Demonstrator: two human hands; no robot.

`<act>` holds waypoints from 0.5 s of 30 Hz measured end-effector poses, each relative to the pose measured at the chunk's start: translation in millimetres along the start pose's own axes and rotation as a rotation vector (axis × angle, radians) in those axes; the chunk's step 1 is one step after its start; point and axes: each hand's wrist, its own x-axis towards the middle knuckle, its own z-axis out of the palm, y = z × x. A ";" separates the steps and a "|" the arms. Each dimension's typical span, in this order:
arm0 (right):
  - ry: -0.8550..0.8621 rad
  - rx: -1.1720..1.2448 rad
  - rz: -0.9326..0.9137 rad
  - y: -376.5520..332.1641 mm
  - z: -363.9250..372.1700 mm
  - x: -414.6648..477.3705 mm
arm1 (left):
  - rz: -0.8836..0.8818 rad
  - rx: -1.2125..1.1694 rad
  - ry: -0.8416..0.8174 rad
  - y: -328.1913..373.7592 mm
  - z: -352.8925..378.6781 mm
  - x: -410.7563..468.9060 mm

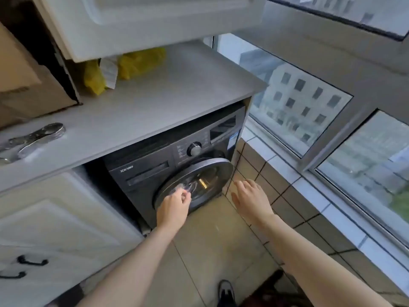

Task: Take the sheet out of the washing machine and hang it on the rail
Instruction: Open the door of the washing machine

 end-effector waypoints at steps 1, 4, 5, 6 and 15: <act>-0.006 0.003 -0.024 3.6 4.4 11.9 | -0.052 -0.050 -0.003 1.9 6.5 10.1; -0.037 0.030 -0.084 17.0 19.1 52.9 | -0.228 -0.195 0.008 7.7 32.3 42.3; -0.049 0.045 -0.104 21.9 24.6 69.0 | -0.285 -0.279 0.020 9.1 42.5 54.9; -0.064 0.063 -0.125 26.2 29.8 84.7 | -0.348 -0.354 0.025 10.8 50.9 67.1; -0.275 0.143 -0.263 49.9 70.2 202.6 | -0.883 -0.908 0.086 25.3 104.5 154.1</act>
